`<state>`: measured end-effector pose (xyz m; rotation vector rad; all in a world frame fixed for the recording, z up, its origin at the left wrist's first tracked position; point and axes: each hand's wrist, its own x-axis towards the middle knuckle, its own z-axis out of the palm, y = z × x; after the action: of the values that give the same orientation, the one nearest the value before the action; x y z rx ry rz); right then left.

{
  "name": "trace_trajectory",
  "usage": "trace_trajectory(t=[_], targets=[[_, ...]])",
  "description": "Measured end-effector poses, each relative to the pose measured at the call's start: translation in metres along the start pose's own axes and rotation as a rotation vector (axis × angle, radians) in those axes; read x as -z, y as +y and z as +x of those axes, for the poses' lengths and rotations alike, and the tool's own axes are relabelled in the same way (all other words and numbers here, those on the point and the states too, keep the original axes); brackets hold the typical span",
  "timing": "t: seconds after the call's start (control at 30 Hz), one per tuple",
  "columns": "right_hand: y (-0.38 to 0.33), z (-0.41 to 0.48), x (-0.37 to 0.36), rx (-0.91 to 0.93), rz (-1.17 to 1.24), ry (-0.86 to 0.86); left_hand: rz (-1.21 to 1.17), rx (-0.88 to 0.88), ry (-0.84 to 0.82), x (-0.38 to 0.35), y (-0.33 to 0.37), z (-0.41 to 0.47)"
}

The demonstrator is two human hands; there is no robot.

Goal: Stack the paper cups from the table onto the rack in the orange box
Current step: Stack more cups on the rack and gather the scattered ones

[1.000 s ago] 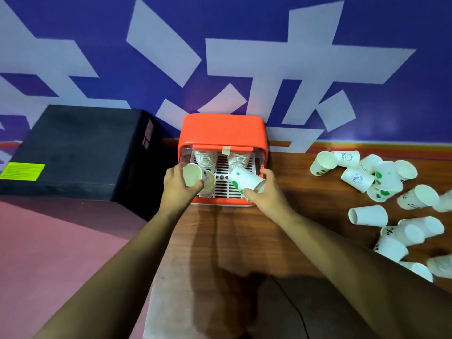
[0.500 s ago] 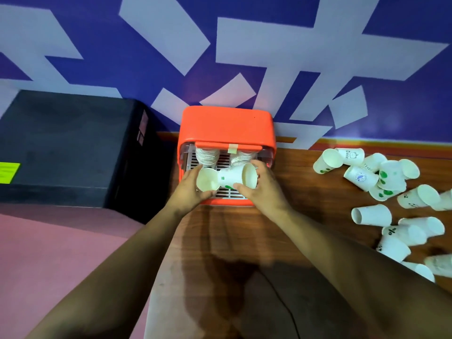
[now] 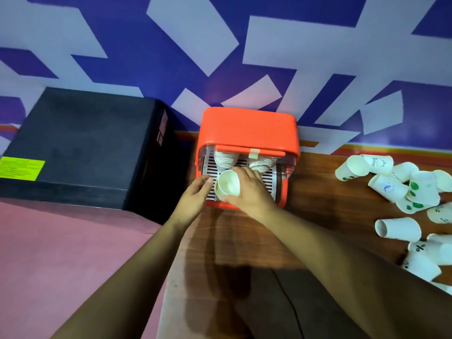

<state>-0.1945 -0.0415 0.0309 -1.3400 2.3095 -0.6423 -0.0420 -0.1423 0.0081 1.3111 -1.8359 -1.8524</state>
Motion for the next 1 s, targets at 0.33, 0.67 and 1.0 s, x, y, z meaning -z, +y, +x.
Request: trace_trajectory(t=[0.33, 0.67, 1.0], targets=[[0.010, 0.003, -0.015, -0.211, 0.289, -0.122, 0.133, -0.077, -0.028, -0.007, -0.006, 0.010], [0.012, -0.002, -0.016, -0.243, 0.279, -0.128, 0.117, -0.001, 0.049, -0.010, -0.002, 0.001], [0.081, -0.094, 0.074, -0.427, 0.008, -0.056, 0.463, -0.137, -0.044, -0.038, 0.005, -0.055]])
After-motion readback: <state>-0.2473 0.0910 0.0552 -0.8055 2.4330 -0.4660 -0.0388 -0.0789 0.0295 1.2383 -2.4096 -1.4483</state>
